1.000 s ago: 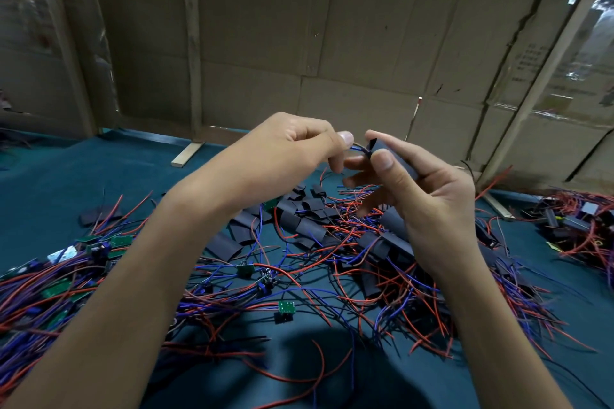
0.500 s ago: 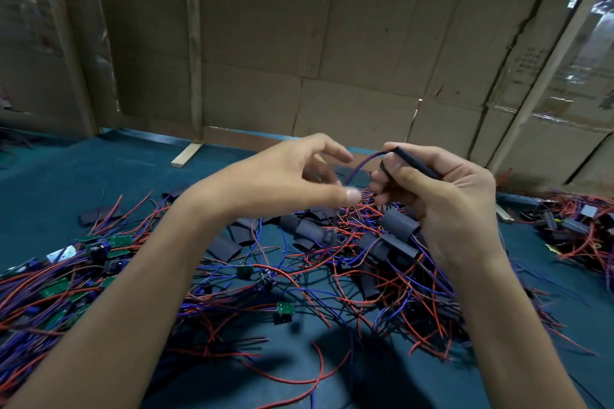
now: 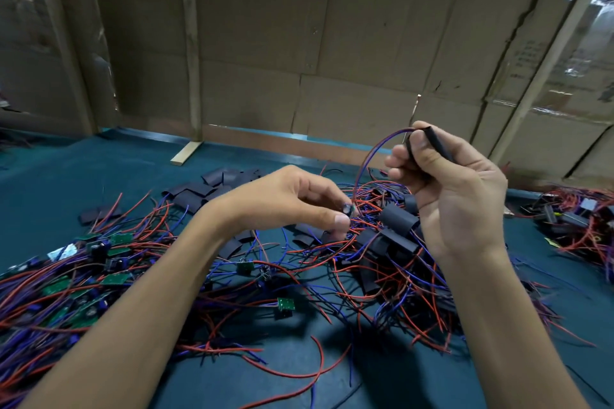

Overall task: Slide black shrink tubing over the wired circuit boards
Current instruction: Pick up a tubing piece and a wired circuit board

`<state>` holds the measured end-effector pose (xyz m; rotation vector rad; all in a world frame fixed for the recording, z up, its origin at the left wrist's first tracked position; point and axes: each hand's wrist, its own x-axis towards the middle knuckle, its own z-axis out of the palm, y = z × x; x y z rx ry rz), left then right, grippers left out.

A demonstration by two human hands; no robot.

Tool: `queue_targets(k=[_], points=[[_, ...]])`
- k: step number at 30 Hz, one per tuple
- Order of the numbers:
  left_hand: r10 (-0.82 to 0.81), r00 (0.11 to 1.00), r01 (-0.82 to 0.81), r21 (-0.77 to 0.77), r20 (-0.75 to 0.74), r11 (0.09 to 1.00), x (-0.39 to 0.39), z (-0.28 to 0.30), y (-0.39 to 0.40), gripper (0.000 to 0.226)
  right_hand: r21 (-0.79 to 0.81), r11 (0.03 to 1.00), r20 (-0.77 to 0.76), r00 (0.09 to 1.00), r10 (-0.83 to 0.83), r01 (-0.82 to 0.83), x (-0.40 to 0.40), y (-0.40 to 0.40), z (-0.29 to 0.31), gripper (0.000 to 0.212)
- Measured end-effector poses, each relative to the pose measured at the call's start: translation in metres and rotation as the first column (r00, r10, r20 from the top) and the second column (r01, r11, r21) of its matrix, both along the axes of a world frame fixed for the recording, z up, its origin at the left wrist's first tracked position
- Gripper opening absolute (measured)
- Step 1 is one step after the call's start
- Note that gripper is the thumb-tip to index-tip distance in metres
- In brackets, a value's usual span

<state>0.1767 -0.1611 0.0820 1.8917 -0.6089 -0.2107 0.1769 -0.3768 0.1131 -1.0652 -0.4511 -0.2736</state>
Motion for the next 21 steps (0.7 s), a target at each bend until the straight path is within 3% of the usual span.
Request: queue_targets(k=[3,6,11,15,21], points=[[0.071,0.997,-0.072,-0.086,-0.018,0.994,-0.003,0.007,0.003,0.029,-0.016,1.000,0.016,1.000,-0.012,0.013,0.000,-0.003,0.001,0.018],[0.174,0.981,-0.166,-0.093,0.085,0.982,-0.008,0.019,0.012,0.031,-0.146,0.989,0.047,0.998,0.032,-0.025,0.003,-0.014,0.003,0.038],[0.159,0.923,-0.221,0.147,0.350,0.964,-0.020,0.039,0.033,0.034,-0.429,0.903,0.080,0.997,0.016,0.019,0.011,-0.033,0.003,0.049],[0.127,0.889,-0.277,0.294,0.441,0.915,-0.024,0.048,0.040,0.036,-0.522,0.853,0.080,0.994,0.068,-0.016,0.012,-0.033,0.001,0.058],[0.164,0.889,-0.298,0.270,0.427,0.915,-0.029,0.053,0.041,0.037,-0.602,0.786,0.150,0.987,-0.059,0.139,0.006,-0.033,0.004,0.047]])
